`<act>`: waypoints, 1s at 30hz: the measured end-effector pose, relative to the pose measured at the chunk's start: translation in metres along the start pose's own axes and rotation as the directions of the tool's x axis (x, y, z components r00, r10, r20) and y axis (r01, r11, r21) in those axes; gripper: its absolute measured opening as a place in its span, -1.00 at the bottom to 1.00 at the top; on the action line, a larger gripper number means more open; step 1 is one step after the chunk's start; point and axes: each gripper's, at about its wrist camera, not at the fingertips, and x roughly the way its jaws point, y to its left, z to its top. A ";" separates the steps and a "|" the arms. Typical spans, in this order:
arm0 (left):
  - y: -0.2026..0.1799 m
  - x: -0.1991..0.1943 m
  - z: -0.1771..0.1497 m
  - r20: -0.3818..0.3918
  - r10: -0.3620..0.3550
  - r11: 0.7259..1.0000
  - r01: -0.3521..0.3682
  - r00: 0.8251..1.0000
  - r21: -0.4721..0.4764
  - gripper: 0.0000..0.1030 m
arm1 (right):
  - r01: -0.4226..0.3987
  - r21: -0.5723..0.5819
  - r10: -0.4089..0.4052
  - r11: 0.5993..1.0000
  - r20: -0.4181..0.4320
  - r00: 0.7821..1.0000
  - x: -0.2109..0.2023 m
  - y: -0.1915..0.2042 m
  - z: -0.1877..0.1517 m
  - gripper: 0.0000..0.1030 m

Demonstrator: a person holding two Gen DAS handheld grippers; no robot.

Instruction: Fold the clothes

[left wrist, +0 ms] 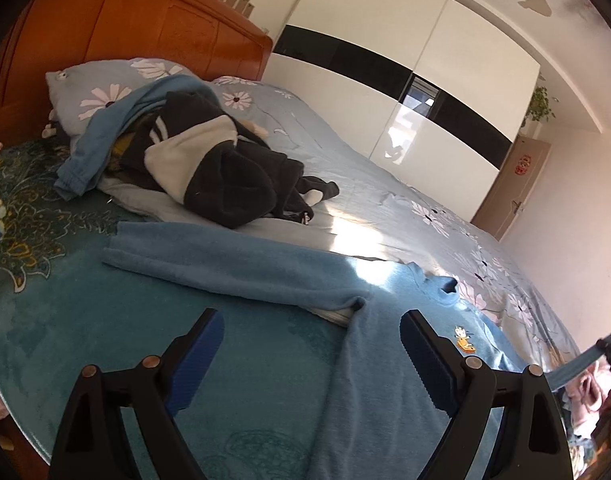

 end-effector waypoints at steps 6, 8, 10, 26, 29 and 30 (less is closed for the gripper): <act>0.056 -0.002 0.003 -0.021 0.039 0.991 -0.041 0.999 -0.126 0.78 | -0.223 -0.241 0.231 0.945 0.004 0.973 0.006 0.180 0.035 -0.94; 0.074 -0.005 0.004 -0.024 0.057 0.986 -0.060 0.998 -0.158 0.78 | -0.261 -0.331 0.266 0.907 -0.030 0.964 0.016 0.238 0.020 -0.95; 0.092 -0.008 0.005 -0.028 0.076 0.979 -0.079 0.997 -0.189 0.78 | -0.315 -0.384 0.300 0.868 -0.101 0.949 0.030 0.283 -0.010 -0.95; 0.158 -0.011 -0.004 -0.074 0.166 0.943 -0.180 0.983 -0.278 0.78 | -0.514 -0.432 0.272 0.741 -0.507 0.818 0.094 0.364 -0.225 -0.89; 0.152 0.001 -0.002 -0.100 0.148 0.947 -0.170 0.984 -0.271 0.78 | -0.569 -0.445 0.309 0.691 -0.530 0.790 0.085 0.365 -0.229 -0.69; 0.151 0.006 -0.001 -0.110 0.143 0.947 -0.168 0.984 -0.273 0.78 | -0.611 -0.429 0.336 0.666 -0.559 0.758 0.082 0.365 -0.230 -0.50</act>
